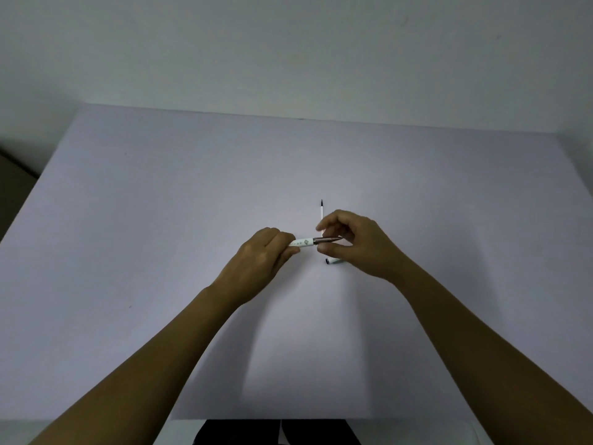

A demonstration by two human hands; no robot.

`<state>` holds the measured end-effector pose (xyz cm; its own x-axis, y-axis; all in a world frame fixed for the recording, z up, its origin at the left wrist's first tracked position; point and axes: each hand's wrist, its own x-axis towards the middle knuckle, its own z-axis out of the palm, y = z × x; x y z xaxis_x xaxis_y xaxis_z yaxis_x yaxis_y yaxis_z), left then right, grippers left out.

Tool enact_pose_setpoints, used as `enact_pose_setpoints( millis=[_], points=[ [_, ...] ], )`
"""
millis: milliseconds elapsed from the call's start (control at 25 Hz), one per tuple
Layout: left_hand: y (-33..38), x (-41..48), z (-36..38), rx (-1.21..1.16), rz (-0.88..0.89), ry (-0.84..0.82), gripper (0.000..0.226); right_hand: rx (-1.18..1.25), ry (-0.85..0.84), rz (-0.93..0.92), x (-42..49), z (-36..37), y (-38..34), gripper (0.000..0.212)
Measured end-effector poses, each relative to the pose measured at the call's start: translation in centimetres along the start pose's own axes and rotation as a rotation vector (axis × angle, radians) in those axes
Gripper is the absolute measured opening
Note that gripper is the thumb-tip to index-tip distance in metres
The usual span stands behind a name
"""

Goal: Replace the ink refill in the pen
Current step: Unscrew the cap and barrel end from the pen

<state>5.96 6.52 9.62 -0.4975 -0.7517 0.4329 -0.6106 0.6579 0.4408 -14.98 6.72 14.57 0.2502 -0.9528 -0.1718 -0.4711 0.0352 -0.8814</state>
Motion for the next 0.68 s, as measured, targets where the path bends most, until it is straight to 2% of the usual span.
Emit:
enact_pose_setpoints(
  millis=[80, 200, 360, 440, 520, 600, 680],
  points=[
    [-0.01, -0.03, -0.03, 0.005, 0.009, 0.004, 0.048, -0.029, -0.014, 0.066, 0.05, -0.01, 0.0, 0.013],
    [-0.14, -0.21, 0.05, 0.007, 0.013, 0.001, 0.049, -0.064, -0.028, 0.063, 0.14, 0.06, 0.09, 0.006],
    [-0.34, -0.3, 0.17, 0.006, -0.005, -0.006, 0.043, -0.019, -0.006, 0.116, 0.03, 0.06, -0.13, 0.018],
    [-0.37, -0.28, 0.18, 0.005, -0.004, -0.007, 0.042, -0.078, 0.012, 0.131, 0.11, 0.03, -0.21, 0.017],
    [-0.31, -0.26, 0.21, 0.001, -0.002, -0.006, 0.044, -0.005, -0.006, 0.133, 0.16, -0.07, -0.29, 0.009],
    [-0.19, -0.27, 0.2, -0.005, -0.002, 0.0, 0.046, 0.074, -0.008, 0.175, 0.19, -0.18, -0.34, 0.018],
    [-0.08, -0.28, 0.21, -0.011, -0.005, 0.006, 0.048, 0.041, 0.006, 0.203, 0.19, -0.26, -0.34, 0.017]
  ],
)
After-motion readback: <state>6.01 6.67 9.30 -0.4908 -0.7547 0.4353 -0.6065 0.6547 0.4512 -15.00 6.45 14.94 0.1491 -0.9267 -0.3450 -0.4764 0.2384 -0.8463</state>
